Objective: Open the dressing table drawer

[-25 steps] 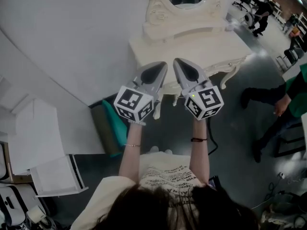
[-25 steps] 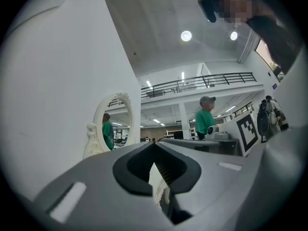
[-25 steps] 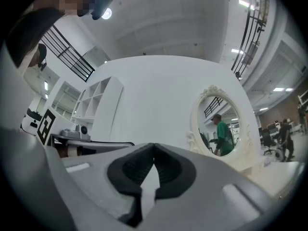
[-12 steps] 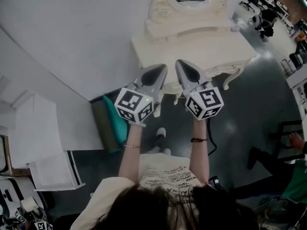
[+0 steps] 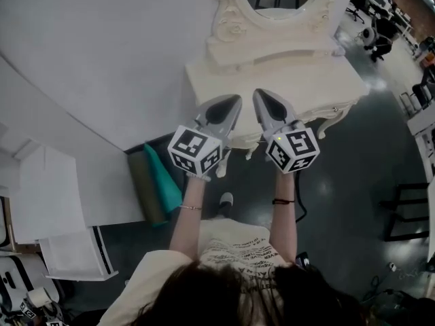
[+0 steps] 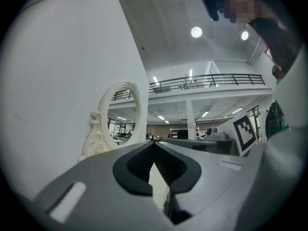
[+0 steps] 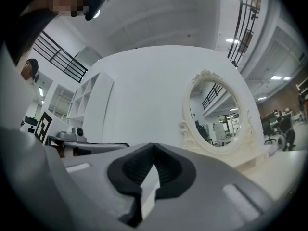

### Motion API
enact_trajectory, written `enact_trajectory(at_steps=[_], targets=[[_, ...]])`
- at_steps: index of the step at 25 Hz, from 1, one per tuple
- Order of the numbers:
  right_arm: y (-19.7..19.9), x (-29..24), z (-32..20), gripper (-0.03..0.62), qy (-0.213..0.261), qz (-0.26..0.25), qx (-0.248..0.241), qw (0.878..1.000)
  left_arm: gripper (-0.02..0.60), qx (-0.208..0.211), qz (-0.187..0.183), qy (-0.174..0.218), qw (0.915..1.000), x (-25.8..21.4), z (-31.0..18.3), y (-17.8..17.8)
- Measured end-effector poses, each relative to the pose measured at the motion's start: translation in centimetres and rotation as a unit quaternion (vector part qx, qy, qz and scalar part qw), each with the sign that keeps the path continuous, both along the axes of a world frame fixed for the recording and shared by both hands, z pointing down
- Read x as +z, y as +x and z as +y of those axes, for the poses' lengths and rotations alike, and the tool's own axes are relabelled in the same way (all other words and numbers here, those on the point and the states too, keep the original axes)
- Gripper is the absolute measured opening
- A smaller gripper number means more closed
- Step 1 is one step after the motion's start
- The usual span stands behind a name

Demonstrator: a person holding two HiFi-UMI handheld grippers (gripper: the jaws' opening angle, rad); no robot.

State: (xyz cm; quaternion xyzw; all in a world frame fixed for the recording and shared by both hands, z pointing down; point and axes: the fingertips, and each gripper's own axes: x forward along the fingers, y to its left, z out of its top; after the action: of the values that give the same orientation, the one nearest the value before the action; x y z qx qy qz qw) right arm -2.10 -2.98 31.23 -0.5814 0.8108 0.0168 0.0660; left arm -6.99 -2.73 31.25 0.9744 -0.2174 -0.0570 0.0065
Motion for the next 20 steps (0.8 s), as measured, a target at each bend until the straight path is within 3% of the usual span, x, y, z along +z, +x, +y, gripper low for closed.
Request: enact_trajectory(at_steps=[20], targets=[[2.2,1.3,-10.0,0.003,-0.023,-0.007,-0.004,1.0,-0.003,-0.006,0.001,-0.007,1.0,0.6,-9.9,2.1]])
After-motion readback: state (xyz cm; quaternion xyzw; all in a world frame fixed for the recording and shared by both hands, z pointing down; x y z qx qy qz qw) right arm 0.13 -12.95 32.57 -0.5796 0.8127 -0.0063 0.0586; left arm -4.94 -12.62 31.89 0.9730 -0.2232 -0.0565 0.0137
